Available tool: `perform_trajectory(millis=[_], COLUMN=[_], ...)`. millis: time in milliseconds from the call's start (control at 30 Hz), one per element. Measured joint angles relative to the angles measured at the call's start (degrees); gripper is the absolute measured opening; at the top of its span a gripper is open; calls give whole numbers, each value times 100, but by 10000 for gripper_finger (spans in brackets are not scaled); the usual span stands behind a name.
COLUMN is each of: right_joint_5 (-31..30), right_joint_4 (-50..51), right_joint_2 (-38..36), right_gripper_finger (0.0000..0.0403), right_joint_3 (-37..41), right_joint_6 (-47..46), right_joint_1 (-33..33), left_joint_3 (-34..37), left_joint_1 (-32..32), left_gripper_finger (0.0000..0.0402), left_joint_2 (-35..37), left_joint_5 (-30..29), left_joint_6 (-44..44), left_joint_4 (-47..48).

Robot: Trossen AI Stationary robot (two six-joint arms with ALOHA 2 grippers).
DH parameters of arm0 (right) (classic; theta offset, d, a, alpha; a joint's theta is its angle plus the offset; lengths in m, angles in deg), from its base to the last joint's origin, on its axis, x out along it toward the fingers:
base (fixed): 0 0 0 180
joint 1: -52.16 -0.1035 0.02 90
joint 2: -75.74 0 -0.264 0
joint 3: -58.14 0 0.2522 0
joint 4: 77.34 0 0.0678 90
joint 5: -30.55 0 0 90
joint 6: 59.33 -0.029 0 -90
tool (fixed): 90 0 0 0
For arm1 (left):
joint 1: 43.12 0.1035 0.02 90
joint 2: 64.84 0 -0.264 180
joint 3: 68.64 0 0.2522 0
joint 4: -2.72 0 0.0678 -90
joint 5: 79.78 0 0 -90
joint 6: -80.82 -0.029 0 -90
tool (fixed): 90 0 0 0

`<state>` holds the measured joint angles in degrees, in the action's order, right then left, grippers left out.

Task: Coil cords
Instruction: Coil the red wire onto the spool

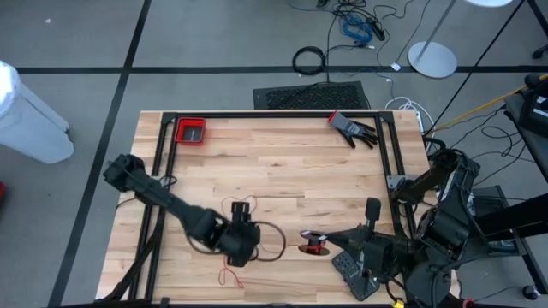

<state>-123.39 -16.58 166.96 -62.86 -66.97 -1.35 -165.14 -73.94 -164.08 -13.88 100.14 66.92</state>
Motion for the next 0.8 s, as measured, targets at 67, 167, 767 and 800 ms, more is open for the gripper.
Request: perform_trajectory(millis=[67, 167, 767, 800], right_joint_5=[-2, 17, 133, 133], right_joint_4=[15, 74, 401, 471], right_joint_2=[0, 0, 0, 0], right_gripper_finger=[0, 0, 0, 0], right_joint_3=[0, 0, 0, 0], right_joint_6=[-76, -179, -618, -694], right_joint_1=[-19, -33, -68, -74], left_joint_3=[0, -4, -20, -20], left_joint_1=[-124, -256, -489, -501], left_gripper_finger=[217, 197, 178, 178], left_joint_2=[94, 348, 874, 862], left_joint_5=[-520, -1342, -1734, -1727], left_joint_6=[104, 459, 109, 112], left_joint_4=[49, 161, -3090, -3188])
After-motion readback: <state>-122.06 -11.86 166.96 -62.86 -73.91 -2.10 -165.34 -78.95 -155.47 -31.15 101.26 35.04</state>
